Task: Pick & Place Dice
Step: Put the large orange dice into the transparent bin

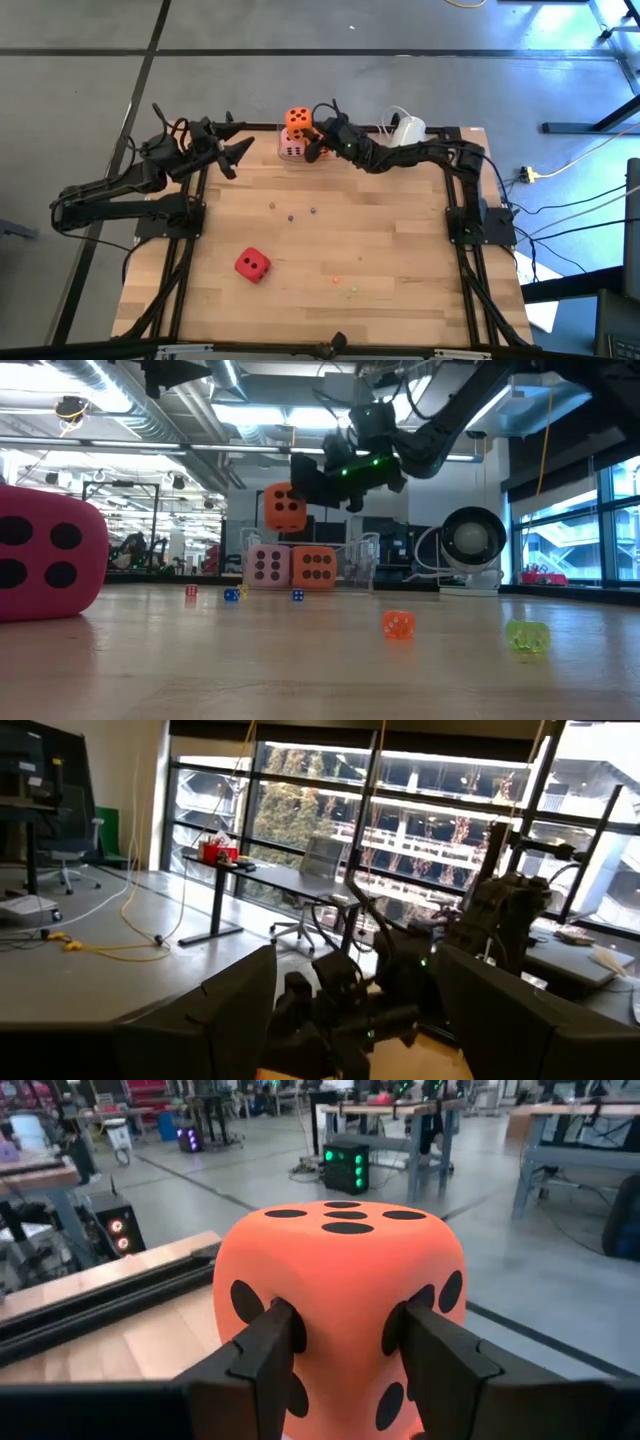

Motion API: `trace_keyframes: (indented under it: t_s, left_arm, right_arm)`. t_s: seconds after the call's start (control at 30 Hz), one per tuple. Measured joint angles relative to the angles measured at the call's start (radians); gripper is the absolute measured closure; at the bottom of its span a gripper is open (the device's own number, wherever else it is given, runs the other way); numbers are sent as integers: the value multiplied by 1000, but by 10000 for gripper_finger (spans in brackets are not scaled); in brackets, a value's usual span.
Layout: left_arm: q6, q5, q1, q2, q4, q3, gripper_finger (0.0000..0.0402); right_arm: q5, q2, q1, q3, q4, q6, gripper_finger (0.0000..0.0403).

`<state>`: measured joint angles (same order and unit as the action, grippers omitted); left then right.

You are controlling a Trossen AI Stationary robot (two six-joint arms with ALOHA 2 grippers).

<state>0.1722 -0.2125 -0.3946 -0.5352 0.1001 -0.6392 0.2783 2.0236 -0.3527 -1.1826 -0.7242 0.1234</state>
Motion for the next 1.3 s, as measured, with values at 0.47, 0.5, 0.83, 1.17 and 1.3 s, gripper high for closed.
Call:
trace_keyframes:
  t_s: [0.47,0.5,0.83,1.17,1.3]
  left_arm:
    - [-1,-13,0,-2,-7,0,133]
    - [0,-13,0,-2,-7,0,133]
    - [-1,-33,0,-2,-7,0,134]
    - [-1,-33,0,-3,-7,0,133]
    - [-1,-33,0,-3,-7,0,134]
  right_arm:
    - [-18,63,0,-34,-81,-7,240]
    - [-24,63,0,-36,-73,-14,240]
    - [-26,99,1,-63,-74,-34,240]
    - [-24,137,1,-138,20,-107,240]
    - [-24,137,1,-138,19,-115,240]
